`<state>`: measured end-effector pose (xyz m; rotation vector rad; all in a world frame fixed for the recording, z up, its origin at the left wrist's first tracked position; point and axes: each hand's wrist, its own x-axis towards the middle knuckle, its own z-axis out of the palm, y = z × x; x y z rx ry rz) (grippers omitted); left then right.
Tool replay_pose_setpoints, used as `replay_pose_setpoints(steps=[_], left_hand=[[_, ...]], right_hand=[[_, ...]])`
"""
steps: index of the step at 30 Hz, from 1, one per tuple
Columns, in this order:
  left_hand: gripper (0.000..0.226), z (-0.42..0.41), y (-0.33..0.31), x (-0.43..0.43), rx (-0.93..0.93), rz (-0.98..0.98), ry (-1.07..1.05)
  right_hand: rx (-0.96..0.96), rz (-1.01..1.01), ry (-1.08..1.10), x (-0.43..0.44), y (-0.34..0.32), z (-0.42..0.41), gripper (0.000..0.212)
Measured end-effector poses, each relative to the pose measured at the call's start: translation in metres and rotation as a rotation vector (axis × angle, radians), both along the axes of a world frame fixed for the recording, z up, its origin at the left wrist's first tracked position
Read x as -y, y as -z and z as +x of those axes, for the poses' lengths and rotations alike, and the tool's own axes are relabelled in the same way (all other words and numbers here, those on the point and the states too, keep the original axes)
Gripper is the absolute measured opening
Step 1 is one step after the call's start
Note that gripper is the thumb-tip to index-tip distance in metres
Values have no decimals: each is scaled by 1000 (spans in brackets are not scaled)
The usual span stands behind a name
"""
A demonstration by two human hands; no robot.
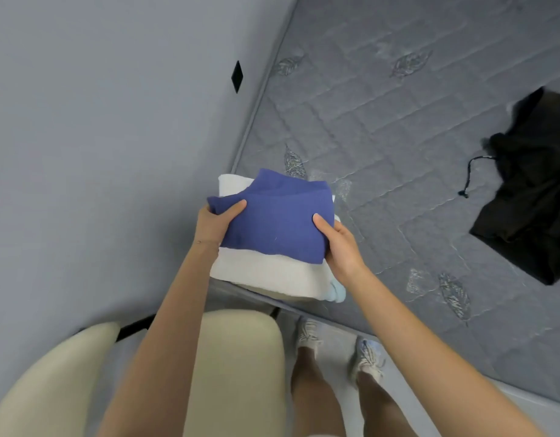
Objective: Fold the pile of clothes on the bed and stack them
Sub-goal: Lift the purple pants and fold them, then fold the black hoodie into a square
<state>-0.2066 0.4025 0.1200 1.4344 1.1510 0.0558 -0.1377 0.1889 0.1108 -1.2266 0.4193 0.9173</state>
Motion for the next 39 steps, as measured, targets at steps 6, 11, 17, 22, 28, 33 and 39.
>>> replay_pose_setpoints(steps=[6,11,17,22,28,33,39], left_hand=[[44,-6,69,-12,-142,163,108],[41,-9,76,-4,-154,331,118],[81,-1,49,-2,-195,668,155],[69,10,9,19,-61,875,400],[63,50,-39,114,-19,1024,798],[77,82,-67,234,-9,1046,937],[67,115,-77,402,-10,1062,1060]], right_hand=[[47,-300,-36,-21,59,-8,17],[317,-655,-198,-32,74,-2,36],[365,-742,-228,-4,48,8,53],[574,-943,-350,52,10,23,65],[671,-913,-522,139,-37,39,74],[767,-1072,-547,241,-70,43,74],[811,-1216,-505,387,-101,46,73]])
